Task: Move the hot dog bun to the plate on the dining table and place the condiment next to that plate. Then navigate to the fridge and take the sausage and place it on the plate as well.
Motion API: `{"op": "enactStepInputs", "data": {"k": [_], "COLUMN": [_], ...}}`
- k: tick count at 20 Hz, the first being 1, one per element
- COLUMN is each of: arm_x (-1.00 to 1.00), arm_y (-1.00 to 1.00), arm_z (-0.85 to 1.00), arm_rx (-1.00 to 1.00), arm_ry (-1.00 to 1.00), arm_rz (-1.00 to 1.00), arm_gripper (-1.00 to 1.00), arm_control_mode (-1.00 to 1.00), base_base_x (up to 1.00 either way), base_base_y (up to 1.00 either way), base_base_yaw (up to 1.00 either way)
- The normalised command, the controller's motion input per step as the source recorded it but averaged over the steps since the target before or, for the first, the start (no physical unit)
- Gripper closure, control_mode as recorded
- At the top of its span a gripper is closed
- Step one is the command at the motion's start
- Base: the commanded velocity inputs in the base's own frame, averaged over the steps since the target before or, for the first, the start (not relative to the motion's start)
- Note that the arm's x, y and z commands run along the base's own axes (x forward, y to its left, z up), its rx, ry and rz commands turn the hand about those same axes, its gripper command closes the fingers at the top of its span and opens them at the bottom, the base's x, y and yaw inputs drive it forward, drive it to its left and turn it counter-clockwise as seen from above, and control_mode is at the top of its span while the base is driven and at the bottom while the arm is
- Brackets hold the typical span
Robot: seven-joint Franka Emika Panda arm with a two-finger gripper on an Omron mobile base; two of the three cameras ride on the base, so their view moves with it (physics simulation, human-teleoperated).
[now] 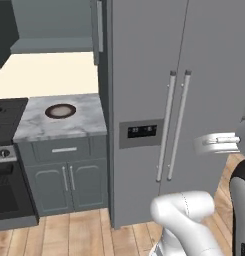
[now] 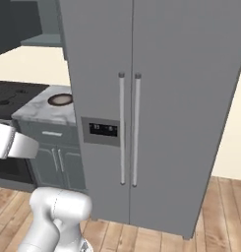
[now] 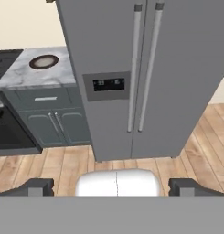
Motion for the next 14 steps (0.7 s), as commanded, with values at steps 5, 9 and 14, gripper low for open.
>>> {"op": "enactStepInputs", "data": {"k": [5, 9, 14], "arm_x": [0.00, 0.00, 0.00], "arm_y": [0.00, 0.00, 0.00], "arm_z": [0.00, 0.00, 0.00], "arm_rx": [0.00, 0.00, 0.00], "arm_ry": [0.00, 0.00, 0.00], "arm_rz": [0.00, 0.00, 0.00], "arm_gripper": [-1.00, -1.00, -1.00], "arm_control_mode": [1.00, 1.00, 1.00], "base_base_x": [-0.11, -0.12, 0.08], "base_base_y": [-0.63, -0.10, -0.14], "base_base_yaw": [0.00, 0.00, 0.00]}}
